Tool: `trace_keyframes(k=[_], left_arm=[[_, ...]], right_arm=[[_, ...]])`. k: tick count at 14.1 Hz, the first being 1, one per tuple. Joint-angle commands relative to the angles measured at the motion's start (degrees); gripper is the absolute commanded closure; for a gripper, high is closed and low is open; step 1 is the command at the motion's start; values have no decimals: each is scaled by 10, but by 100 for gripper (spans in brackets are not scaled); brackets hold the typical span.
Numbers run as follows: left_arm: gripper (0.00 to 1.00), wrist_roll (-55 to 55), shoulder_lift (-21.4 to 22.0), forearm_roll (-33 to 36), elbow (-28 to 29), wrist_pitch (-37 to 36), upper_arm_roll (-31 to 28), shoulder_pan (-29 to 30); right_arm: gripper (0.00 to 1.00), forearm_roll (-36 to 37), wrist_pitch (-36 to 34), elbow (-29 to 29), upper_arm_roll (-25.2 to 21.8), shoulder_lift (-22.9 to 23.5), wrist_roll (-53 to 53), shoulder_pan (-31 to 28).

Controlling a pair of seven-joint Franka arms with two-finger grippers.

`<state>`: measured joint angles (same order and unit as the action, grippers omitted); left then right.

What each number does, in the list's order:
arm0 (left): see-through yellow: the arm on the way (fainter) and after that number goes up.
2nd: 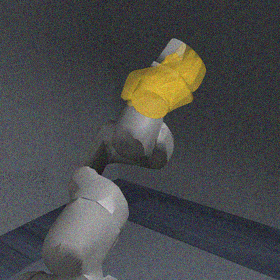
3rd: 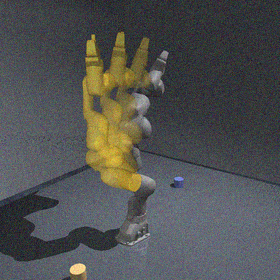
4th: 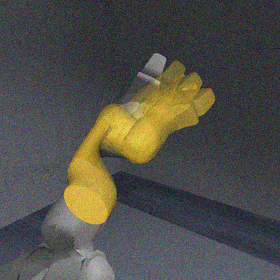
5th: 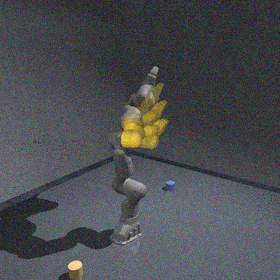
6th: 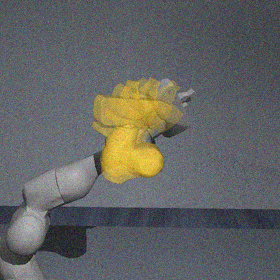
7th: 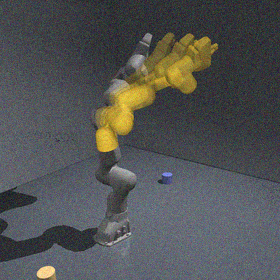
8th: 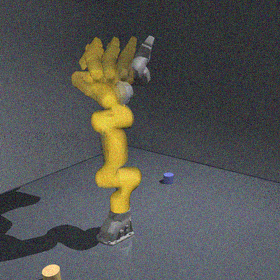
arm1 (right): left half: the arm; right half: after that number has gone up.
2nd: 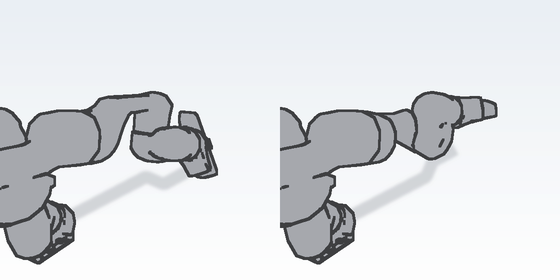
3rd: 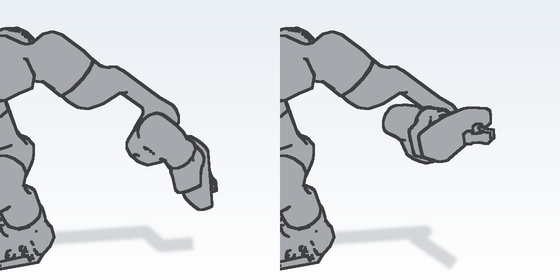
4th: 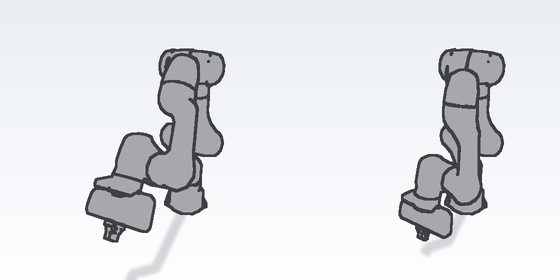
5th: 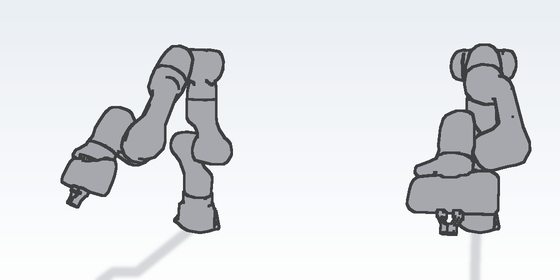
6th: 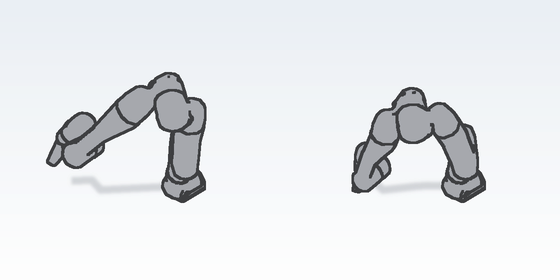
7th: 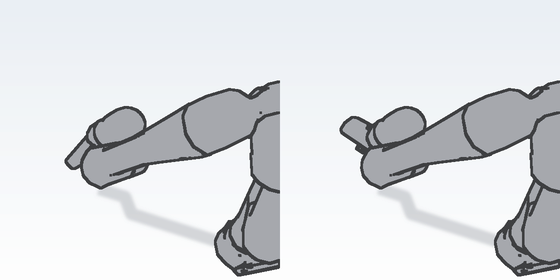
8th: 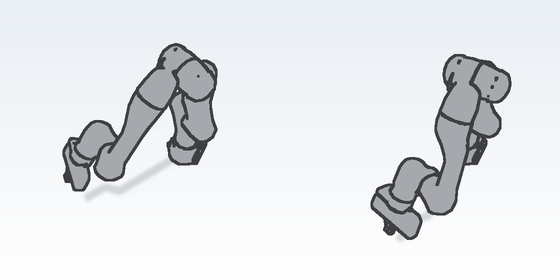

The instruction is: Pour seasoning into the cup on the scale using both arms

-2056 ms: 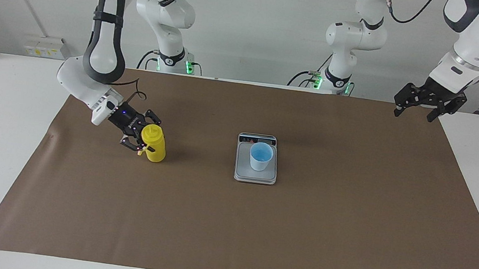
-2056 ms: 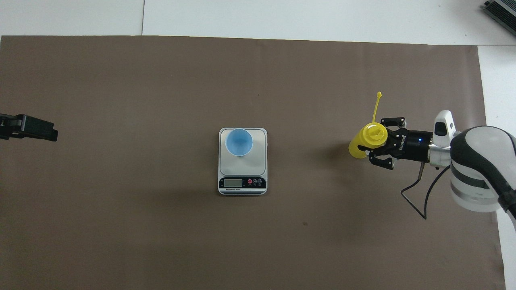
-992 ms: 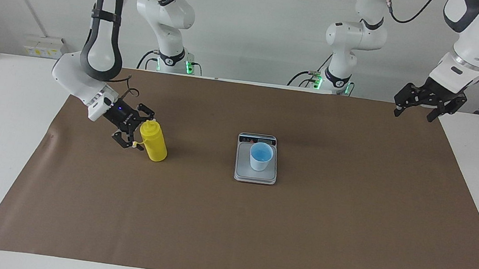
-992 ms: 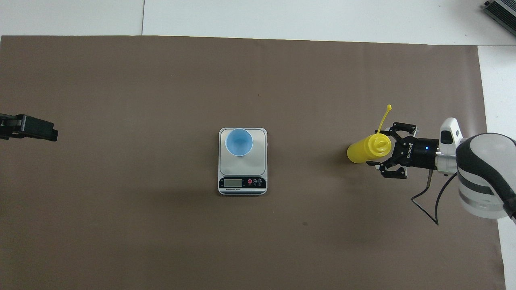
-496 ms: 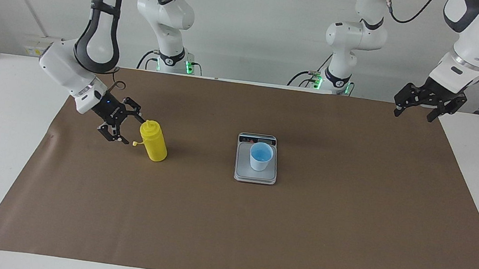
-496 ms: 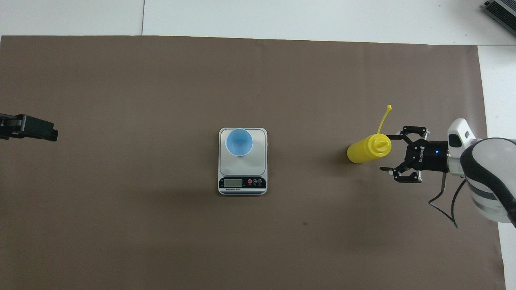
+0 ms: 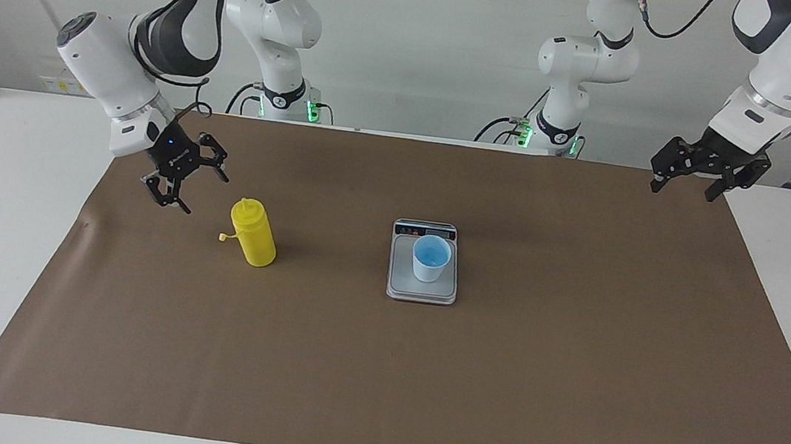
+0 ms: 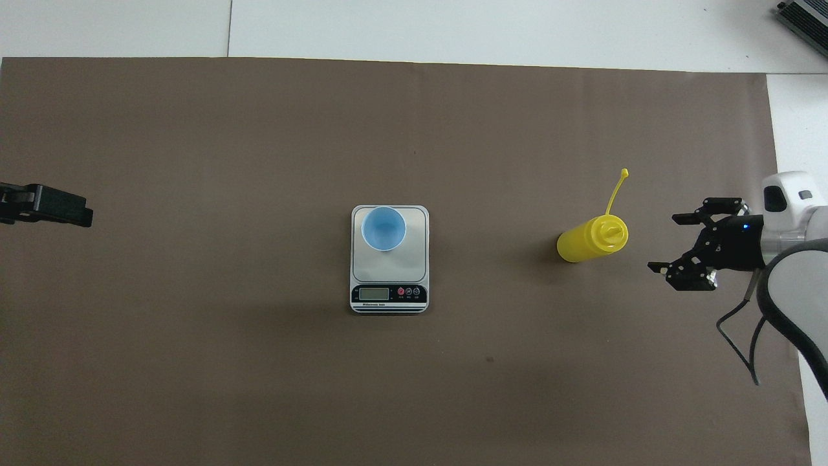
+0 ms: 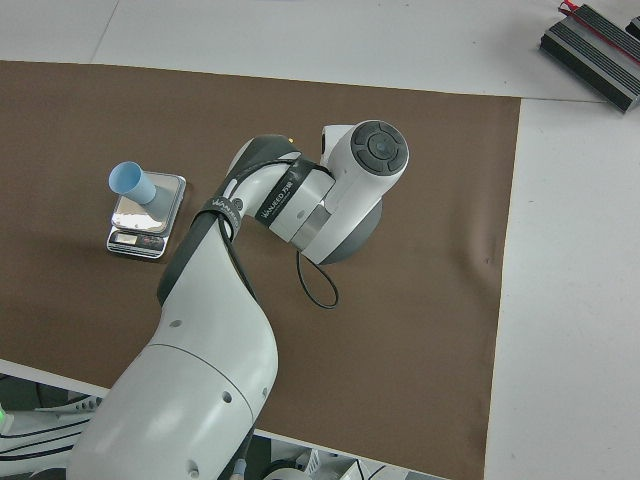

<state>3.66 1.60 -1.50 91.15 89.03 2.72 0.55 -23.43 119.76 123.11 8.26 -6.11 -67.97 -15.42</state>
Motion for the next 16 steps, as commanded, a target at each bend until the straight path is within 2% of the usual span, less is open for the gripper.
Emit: trace_keyframes(k=[1, 5, 7, 9, 12, 16], left_arm=[[0, 11, 17, -7, 18, -3, 2, 8], [0, 11, 17, -7, 18, -3, 2, 8], [0, 11, 17, -7, 18, -3, 2, 8], [0, 11, 17, -7, 18, -3, 2, 8], [0, 11, 17, -7, 18, -3, 3, 8], [0, 11, 17, -7, 18, -3, 2, 8]], right_arm=[[0, 59, -15, -28, 4, -5, 191, 34], [0, 156, -18, -66, 5, -2, 454, 89], [0, 172, -50, -100, 5, 3, 571, 95], [0, 174, -112, -159, 9, 23, 622, 96], [0, 261, -170, -227, 10, 34, 650, 125], [0, 257, -237, -289, 11, 44, 698, 119]])
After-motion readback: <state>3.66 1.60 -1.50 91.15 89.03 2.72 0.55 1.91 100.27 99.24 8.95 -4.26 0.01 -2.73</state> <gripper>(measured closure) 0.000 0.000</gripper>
